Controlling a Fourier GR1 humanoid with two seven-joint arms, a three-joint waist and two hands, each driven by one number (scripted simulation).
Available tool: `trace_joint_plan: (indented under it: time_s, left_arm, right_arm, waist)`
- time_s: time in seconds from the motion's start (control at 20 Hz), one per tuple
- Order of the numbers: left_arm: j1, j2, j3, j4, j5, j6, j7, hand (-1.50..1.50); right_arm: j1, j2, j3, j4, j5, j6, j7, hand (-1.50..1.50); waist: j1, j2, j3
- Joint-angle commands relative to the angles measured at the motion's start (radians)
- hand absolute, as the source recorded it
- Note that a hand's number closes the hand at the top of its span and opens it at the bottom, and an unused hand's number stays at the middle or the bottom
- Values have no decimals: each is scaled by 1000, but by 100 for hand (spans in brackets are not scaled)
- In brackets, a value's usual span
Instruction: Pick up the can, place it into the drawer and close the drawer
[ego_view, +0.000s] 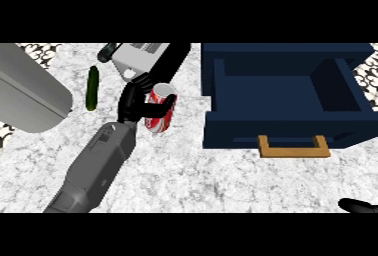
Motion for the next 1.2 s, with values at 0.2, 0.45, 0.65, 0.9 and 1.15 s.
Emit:
trace_joint_plan:
  time_s: [0.2, 0.45, 0.65, 0.9, 1.15]
  left_arm:
    - [-85, -48, -70, -309, -41, 138, 318, 150]
    - [-223, -12, -15, -314, -56, 154, 449, 150]
    - [-364, -35, -17, -283, -100, 207, 543, 150]
    - [-478, -86, 4, -193, -141, 237, 577, 150]
    - [-617, -96, 41, -94, -149, 228, 641, 150]
  right_arm:
    - [-8, -1, -28, 15, -15, -3, 2, -150]
    - [-2, -33, -41, 13, -36, 42, 3, -150]
    - [-26, -17, -14, -32, 0, 5, 45, -150]
    - [-28, -12, -34, 4, -20, 11, 10, -150]
    - [-43, -18, -41, 13, -23, 14, 4, -150]
  waist:
    - [9, -4, 1]
    - [-7, 2, 0]
    - [-14, 4, 0]
    - [-20, 6, 0]
    - [-21, 7, 0]
